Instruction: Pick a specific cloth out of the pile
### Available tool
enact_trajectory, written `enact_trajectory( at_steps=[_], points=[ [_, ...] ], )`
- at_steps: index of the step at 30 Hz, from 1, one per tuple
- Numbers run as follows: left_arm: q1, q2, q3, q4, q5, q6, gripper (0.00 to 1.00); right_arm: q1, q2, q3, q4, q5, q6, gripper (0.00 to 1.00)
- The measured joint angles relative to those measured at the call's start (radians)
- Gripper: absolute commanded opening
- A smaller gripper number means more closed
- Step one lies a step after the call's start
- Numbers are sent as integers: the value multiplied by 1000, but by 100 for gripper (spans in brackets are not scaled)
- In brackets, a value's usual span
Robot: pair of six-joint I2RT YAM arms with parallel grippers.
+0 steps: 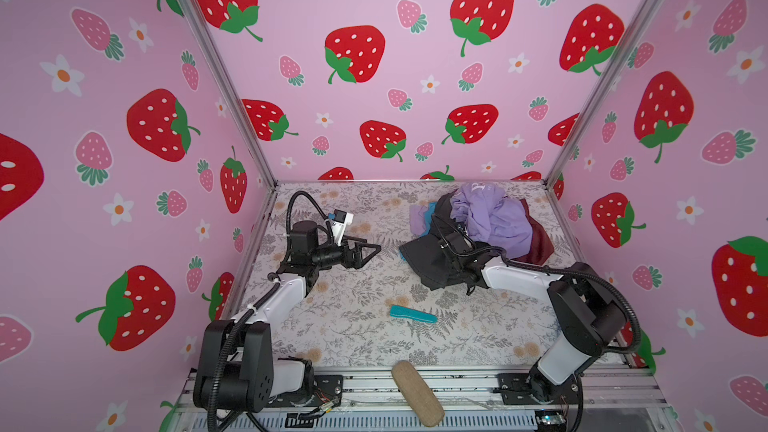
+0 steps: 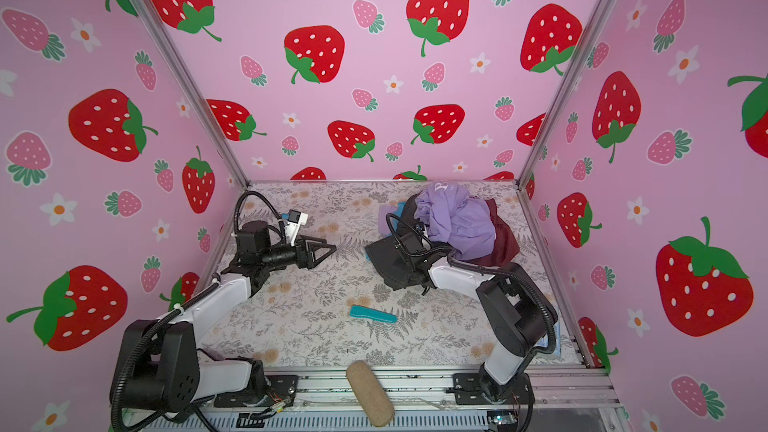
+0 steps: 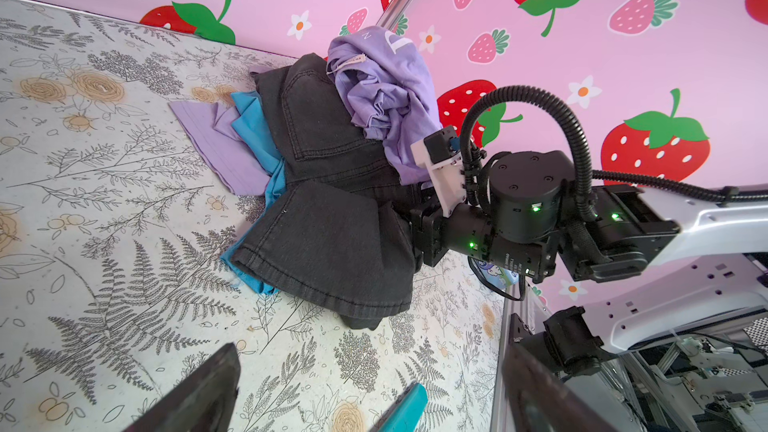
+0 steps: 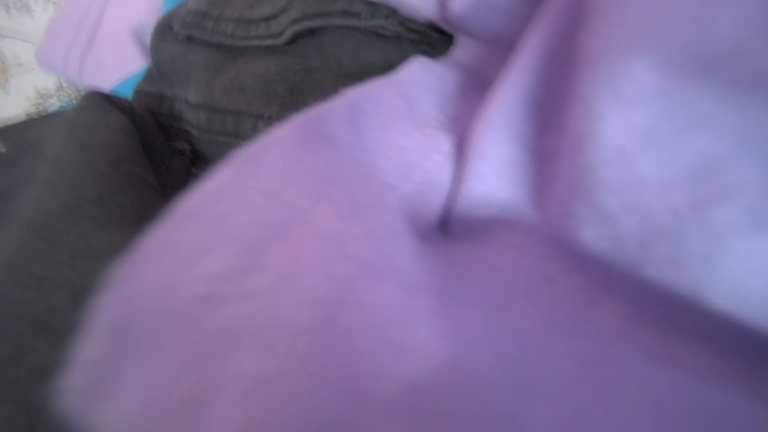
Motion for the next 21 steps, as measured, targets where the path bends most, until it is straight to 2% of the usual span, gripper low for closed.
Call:
enact_trajectory(
  at_steps=[2,3,9,15,21],
  points=[
    [0,0,0,0,0,0,99,-1,0,0,0,2,-3,1],
    [0,0,0,0,0,0,99,-1,0,0,-1,3,-4,0],
    [0,0,0,0,0,0,99,3,-43,1,-36,2,-11,0],
    [0,-3,0,1,0,0,99,12,-249,38,-111,-48,-41,0],
    [-2,-20,0,2,0,-1,99,13,-414,162,-166,-108,-80,0]
  ],
)
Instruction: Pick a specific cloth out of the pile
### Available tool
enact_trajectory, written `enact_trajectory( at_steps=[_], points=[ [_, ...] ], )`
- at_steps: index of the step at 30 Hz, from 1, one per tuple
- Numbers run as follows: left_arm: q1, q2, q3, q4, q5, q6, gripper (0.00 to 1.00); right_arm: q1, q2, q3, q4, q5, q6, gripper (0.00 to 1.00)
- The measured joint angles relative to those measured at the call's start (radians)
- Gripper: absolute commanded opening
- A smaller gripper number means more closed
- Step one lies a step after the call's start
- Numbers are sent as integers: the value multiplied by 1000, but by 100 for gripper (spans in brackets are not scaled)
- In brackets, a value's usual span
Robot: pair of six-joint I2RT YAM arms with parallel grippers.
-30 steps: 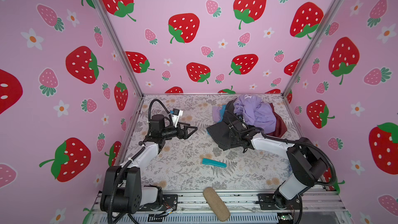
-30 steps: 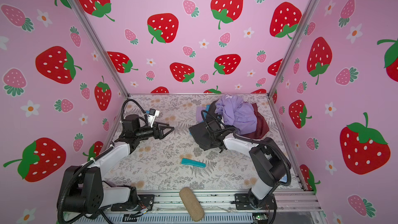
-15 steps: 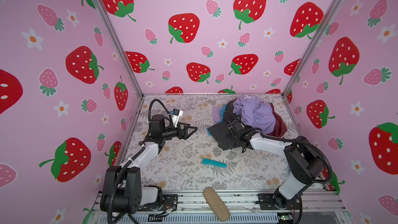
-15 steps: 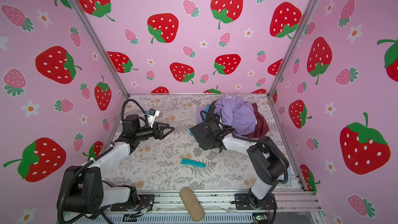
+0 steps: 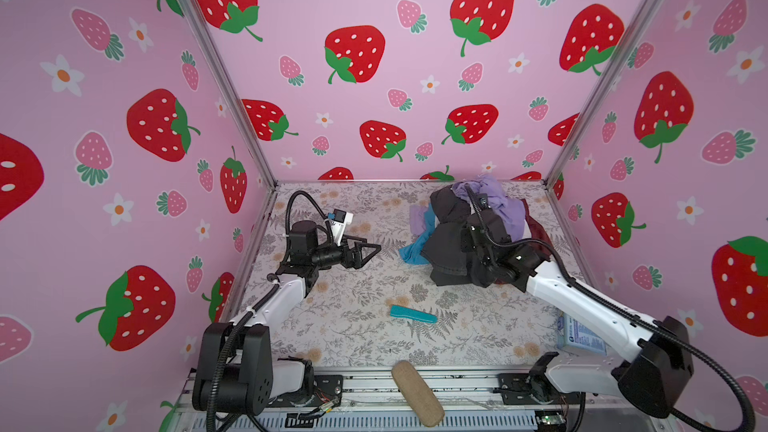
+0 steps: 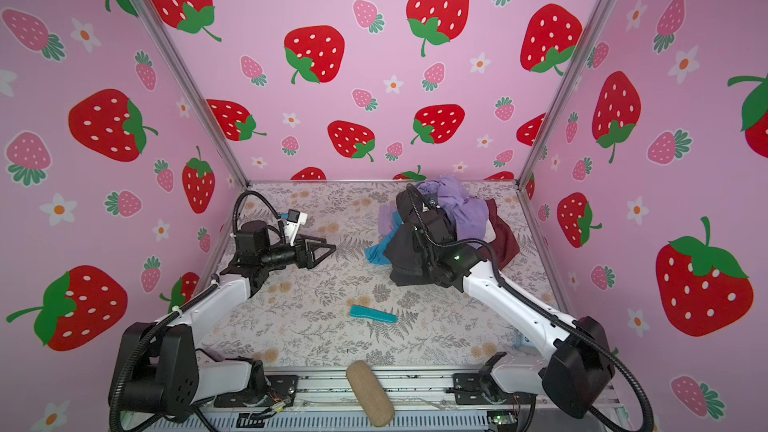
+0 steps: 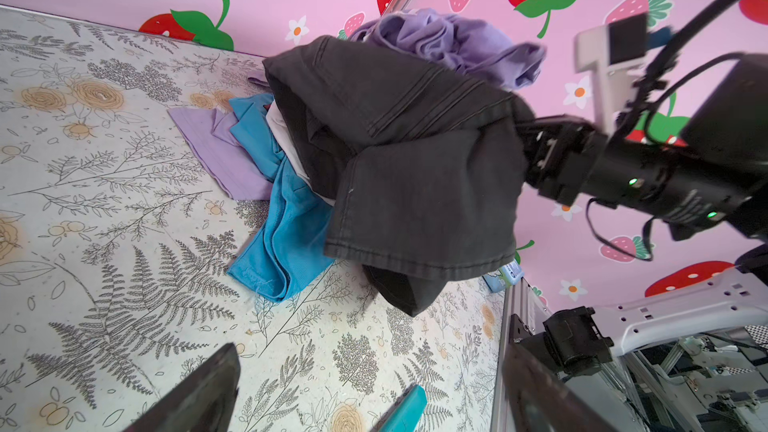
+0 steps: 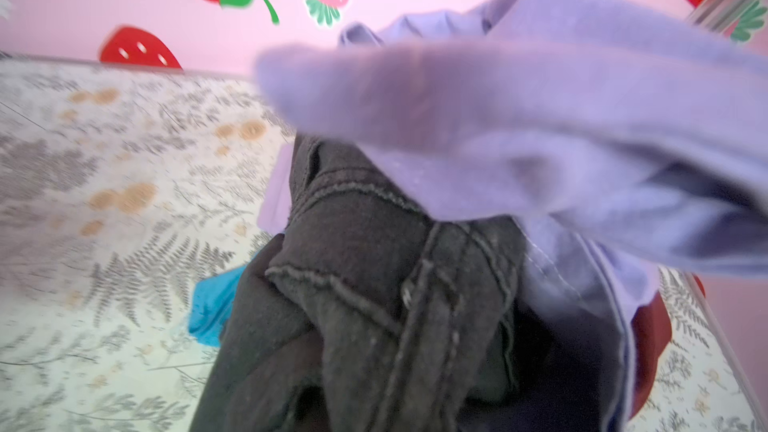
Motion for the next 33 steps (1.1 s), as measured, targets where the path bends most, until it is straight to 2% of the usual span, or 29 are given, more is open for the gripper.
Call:
enact_trajectory(
  at_steps=[11,21,33],
  points=[
    [-4,-39,0,0,-1,0,99,-23,-34,168,-69,-119,-68,0],
    [-4,-62,0,0,-8,0,99,-48,-36,348,-61,-228,-119,0],
    [-4,-97,0,-6,-32,2,99,-48,34,550,-61,-366,-153,0]
  ],
)
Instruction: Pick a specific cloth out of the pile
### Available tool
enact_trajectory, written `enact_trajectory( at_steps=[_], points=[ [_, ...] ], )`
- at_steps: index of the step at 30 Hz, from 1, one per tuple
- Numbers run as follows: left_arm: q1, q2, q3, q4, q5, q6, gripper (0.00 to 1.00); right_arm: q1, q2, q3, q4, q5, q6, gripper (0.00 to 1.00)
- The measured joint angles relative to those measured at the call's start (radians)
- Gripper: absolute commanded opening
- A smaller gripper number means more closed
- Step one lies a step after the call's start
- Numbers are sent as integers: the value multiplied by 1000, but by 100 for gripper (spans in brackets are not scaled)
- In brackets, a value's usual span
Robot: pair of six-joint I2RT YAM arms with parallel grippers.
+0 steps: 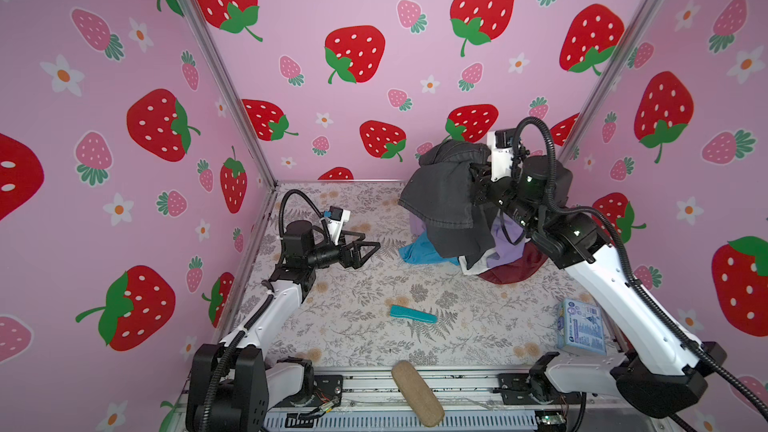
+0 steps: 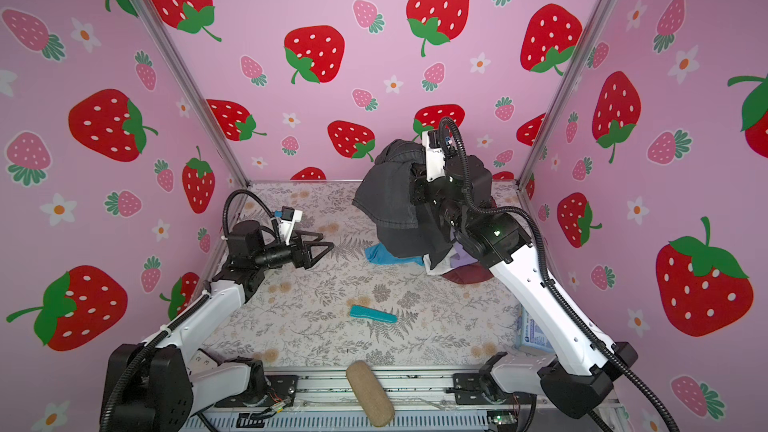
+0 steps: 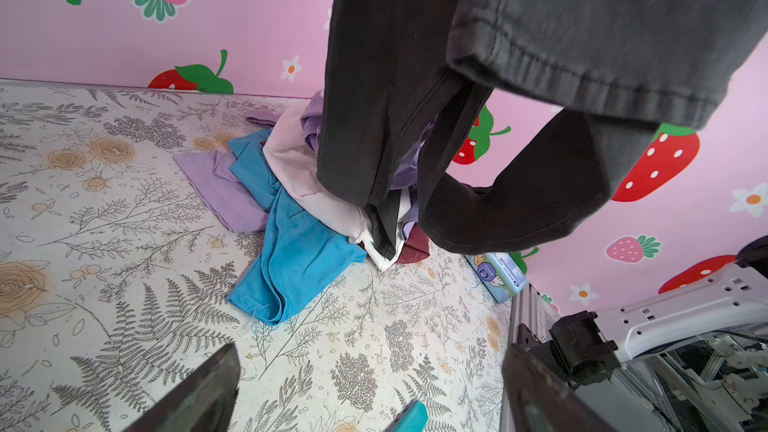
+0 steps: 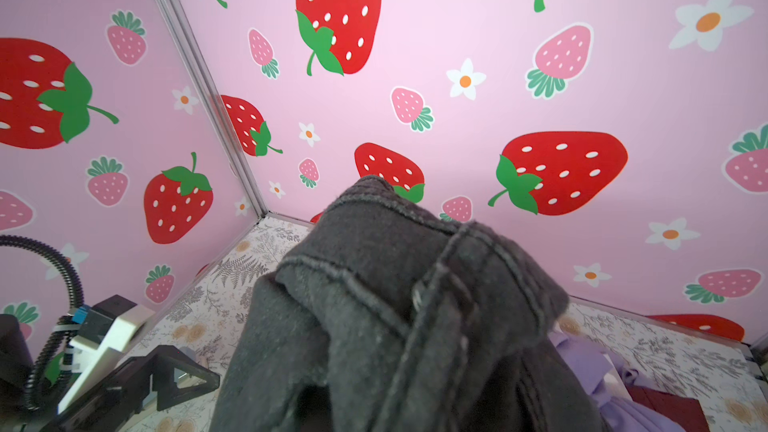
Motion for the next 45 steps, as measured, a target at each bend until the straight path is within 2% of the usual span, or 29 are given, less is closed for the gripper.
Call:
enact_trajectory(
  at_steps=[11,27,45],
  points=[
    [0,-46,0,-15,-37,5,99,0,68,219,68,-152,-28,0],
    [0,-76,0,-22,-73,14,99,-5,251,584,152,-343,-54,0],
    [0,-99,0,-26,-98,22,99,-5,322,676,327,-521,13,0]
  ],
)
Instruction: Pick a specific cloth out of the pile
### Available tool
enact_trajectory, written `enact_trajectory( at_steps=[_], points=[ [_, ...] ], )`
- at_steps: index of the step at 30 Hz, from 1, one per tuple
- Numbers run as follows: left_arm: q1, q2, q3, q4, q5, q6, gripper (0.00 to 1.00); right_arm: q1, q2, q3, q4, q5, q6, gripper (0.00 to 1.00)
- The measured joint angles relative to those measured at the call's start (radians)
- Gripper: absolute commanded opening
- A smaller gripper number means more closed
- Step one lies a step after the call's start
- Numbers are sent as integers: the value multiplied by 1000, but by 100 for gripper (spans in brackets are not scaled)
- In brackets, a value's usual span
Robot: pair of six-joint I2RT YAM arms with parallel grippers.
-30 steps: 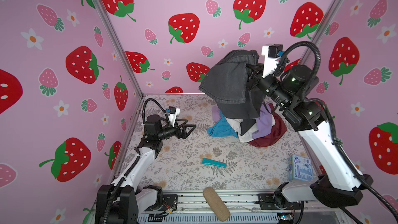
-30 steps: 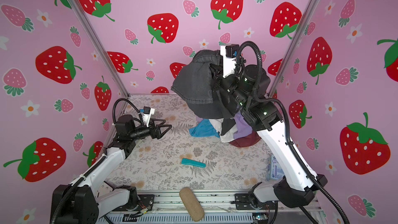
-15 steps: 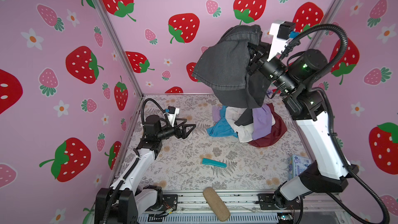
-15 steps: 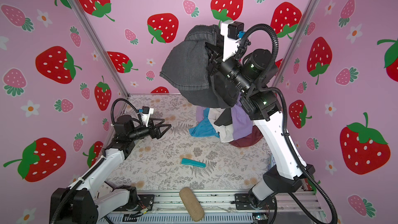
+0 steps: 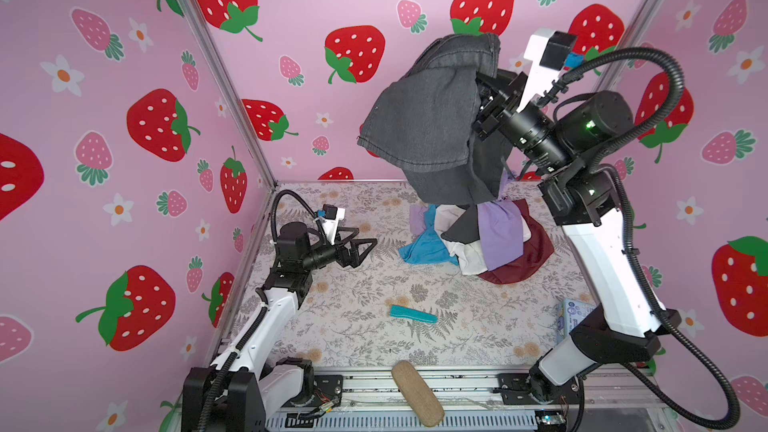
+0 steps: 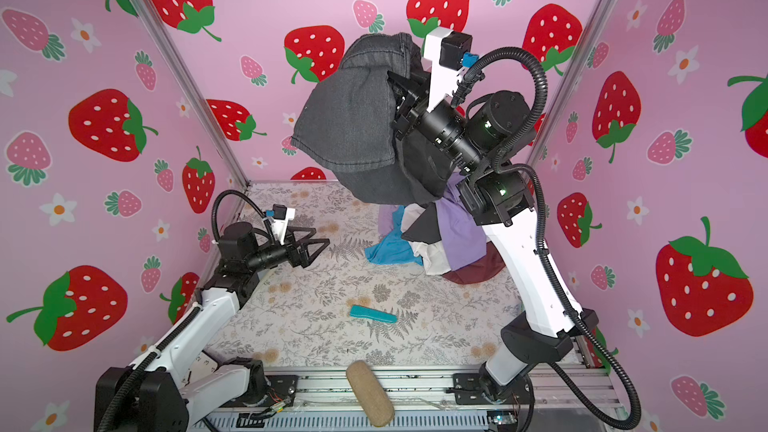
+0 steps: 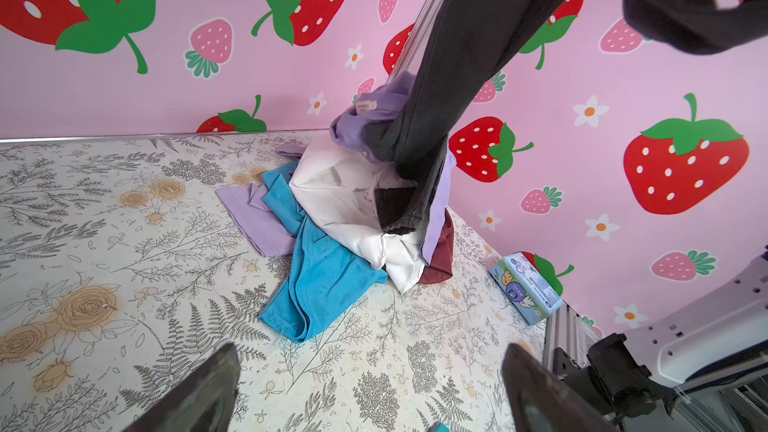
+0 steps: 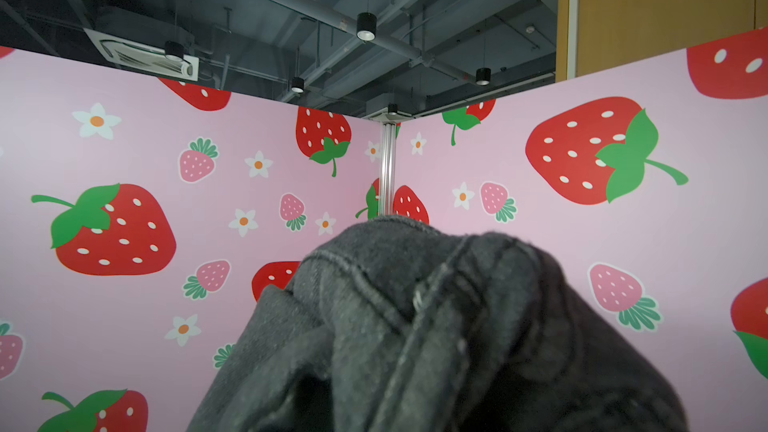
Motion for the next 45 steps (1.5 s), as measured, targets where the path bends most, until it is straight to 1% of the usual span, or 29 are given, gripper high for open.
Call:
enact_trajectory(
  at_steps=[7,12,16,20,25,30,36,41,43,45],
  points=[
    [0,0,0,0,-1,0,99,0,0,48,140,-52,24,0],
    [0,-6,-2,0,-2,0,99,1,11,50,192,-72,37,0],
    [0,-29,-10,-1,-7,0,99,1,62,53,235,-74,52,0],
    [0,-53,-21,-20,-20,6,99,1,155,66,268,-76,82,0],
    [0,-83,-33,-45,-39,26,99,1,330,143,283,-86,144,0],
    [4,-98,-34,-56,-53,40,99,1,446,178,311,-92,212,0],
    [7,-113,-35,-60,-55,53,99,1,499,182,381,-110,306,0],
    [8,-132,-52,-69,-61,57,99,2,531,190,444,-164,410,0],
    [8,-140,-56,-75,-61,57,99,2,537,161,464,-187,446,0],
    [8,-151,-61,-77,-60,57,99,2,537,98,482,-205,466,0]
  ],
)
